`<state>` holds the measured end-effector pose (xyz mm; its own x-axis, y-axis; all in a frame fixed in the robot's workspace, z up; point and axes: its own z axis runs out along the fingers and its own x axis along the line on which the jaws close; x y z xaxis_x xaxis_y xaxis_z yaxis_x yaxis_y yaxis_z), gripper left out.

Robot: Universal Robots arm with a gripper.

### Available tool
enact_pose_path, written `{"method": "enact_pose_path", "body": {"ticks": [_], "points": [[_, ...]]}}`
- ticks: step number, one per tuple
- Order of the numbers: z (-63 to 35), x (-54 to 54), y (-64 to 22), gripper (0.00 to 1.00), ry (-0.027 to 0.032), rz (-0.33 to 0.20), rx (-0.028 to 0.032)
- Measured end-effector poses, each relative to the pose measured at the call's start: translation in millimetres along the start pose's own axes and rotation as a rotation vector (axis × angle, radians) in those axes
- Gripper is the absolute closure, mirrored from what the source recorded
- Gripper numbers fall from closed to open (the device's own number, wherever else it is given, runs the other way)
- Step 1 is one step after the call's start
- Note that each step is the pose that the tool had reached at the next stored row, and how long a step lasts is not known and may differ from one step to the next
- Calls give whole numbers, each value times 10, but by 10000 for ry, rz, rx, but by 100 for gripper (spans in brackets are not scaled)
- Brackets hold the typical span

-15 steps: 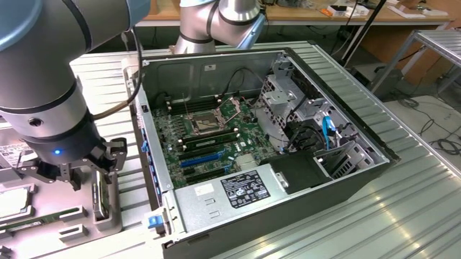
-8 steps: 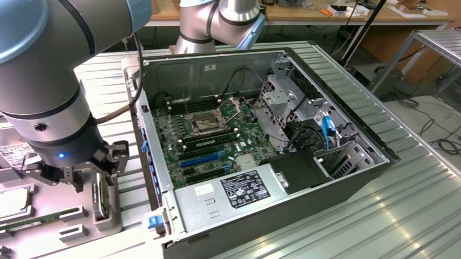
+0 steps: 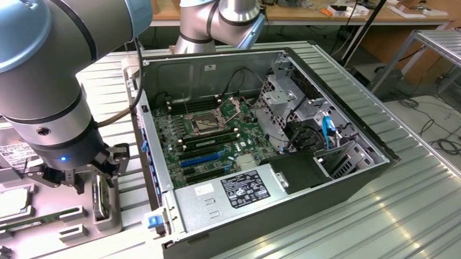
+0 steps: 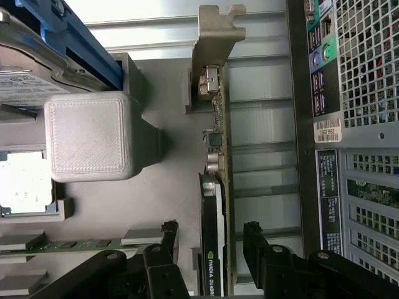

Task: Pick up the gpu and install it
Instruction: 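Pick up the gpu and move the gpu toward the slot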

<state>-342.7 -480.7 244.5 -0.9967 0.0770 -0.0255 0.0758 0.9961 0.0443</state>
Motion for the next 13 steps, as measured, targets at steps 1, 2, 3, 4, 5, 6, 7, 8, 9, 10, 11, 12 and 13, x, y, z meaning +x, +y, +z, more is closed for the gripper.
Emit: {"method": "enact_pose_path", "body": {"ticks": [1, 2, 3, 4, 5, 6, 7, 8, 9, 10, 11, 12, 13], "points": [[0, 0, 0, 46, 0, 0, 0], [1, 0, 0, 46, -1, -1, 0], [1, 0, 0, 46, -1, 0, -1], [1, 0, 0, 46, -1, 0, -1], [1, 0, 0, 46, -1, 0, -1], [1, 0, 0, 46, -1, 0, -1], [1, 0, 0, 46, -1, 0, -2], [1, 0, 0, 47, -1, 0, -1], [1, 0, 0, 47, -1, -1, -1], [1, 0, 0, 54, -2, 0, -1], [1, 0, 0, 61, -1, 0, -1], [1, 0, 0, 61, -2, 0, -1], [1, 0, 0, 61, -1, 0, -1]]}}
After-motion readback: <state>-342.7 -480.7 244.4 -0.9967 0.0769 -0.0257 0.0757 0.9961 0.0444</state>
